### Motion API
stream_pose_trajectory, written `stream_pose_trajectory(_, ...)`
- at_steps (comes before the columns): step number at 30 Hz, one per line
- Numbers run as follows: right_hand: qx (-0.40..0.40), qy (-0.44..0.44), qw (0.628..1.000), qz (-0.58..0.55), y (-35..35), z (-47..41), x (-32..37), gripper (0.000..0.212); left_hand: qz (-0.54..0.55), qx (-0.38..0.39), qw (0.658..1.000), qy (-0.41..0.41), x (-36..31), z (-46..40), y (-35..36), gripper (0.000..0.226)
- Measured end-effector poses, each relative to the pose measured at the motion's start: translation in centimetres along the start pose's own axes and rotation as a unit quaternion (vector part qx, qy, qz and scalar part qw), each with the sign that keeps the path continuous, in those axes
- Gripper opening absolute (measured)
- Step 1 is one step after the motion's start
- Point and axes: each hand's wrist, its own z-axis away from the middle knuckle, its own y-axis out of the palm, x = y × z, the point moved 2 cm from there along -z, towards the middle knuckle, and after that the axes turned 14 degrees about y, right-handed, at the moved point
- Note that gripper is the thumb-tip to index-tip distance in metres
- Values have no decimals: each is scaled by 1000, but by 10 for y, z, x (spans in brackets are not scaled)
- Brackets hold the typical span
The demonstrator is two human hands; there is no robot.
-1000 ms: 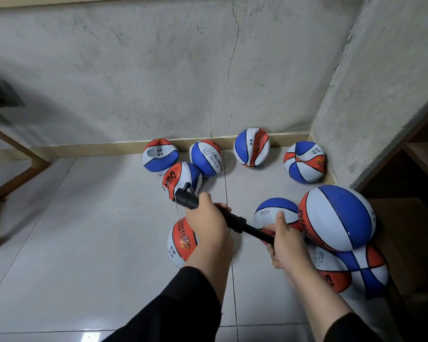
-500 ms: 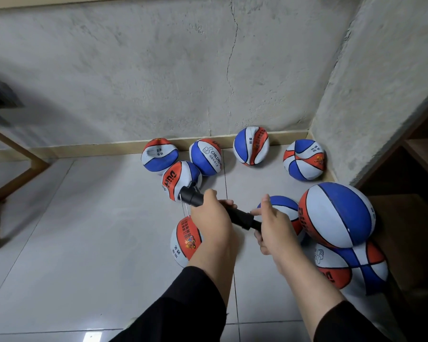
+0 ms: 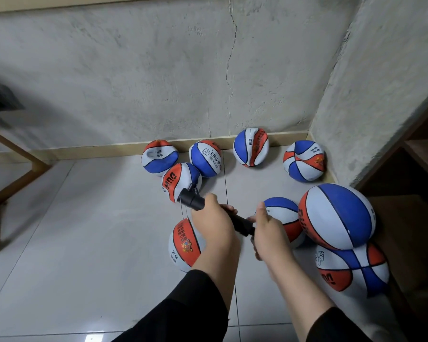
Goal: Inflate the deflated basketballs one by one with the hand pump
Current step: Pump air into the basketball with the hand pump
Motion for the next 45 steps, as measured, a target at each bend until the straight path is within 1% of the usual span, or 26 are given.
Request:
stream_pose_trajectory(2,4,-4,1000,5,1,0,3,62,2,1,1000,-5,-1,4,0,13)
stream_pose_trajectory(5,24,8,999,-23,-1,-1,4,61,1,16,1000,-3,0,2,0,12)
stream_pose_trajectory(7,27,17,999,-41,-8,-3,0,61,-6,17,1000,-4,2,-7,-2,17)
stream_pose_trajectory(10,-2,55,997,-51,-28,-12,-12,63,-12,-10,1000,0,2,-24,-9,27)
stream_pose_trajectory(12,-9,83,994,-71,-38,-16,-22,66,-12,-18,1000,5,0,-31,-13,29)
stream_pose_trajectory(14,-9,94,993,-75,-39,-16,-26,65,-26,-13,1000,5,-1,-32,-14,31)
stream_pose_trajectory(17,-6,75,996,-49,-30,-15,-24,65,-33,-11,999,5,3,-24,-12,33)
stream_pose_trajectory(19,-2,47,998,-40,-20,-12,-20,69,-24,-12,1000,5,5,-16,-10,30)
stream_pose_trajectory(21,0,28,999,-31,-10,-9,-16,74,-17,-8,1000,2,5,-8,-6,23)
stream_pose_trajectory(24,15,17,1000,-12,2,-4,-8,71,-11,2,1000,2,3,2,-1,7)
stream_pose_trajectory(26,22,10,1000,-1,5,-3,-5,70,-8,4,1000,-3,2,3,-2,8)
stream_pose_trajectory(30,28,12,999,-21,-3,-3,-1,59,-25,12,1000,-9,4,-4,-5,19)
stream_pose_trajectory(32,19,19,999,-32,-12,-7,-3,60,-27,10,1000,-11,5,-9,-4,26)
stream_pose_trajectory(34,6,53,997,-53,-24,-12,-12,62,-34,1,999,-9,5,-15,-6,30)
stream_pose_trajectory(36,-4,89,993,-77,-34,-14,-23,65,-44,-2,999,-6,2,-19,-7,28)
stream_pose_trajectory(38,-6,96,993,-75,-36,-14,-27,66,-44,-9,999,-3,-1,-20,-9,24)
stream_pose_trajectory(42,4,67,997,-32,-22,-14,-20,64,-47,-21,999,6,-2,-14,-10,21)
stream_pose_trajectory(45,7,25,1000,-17,-5,-9,-13,64,-31,-15,999,8,-2,-8,-6,15)
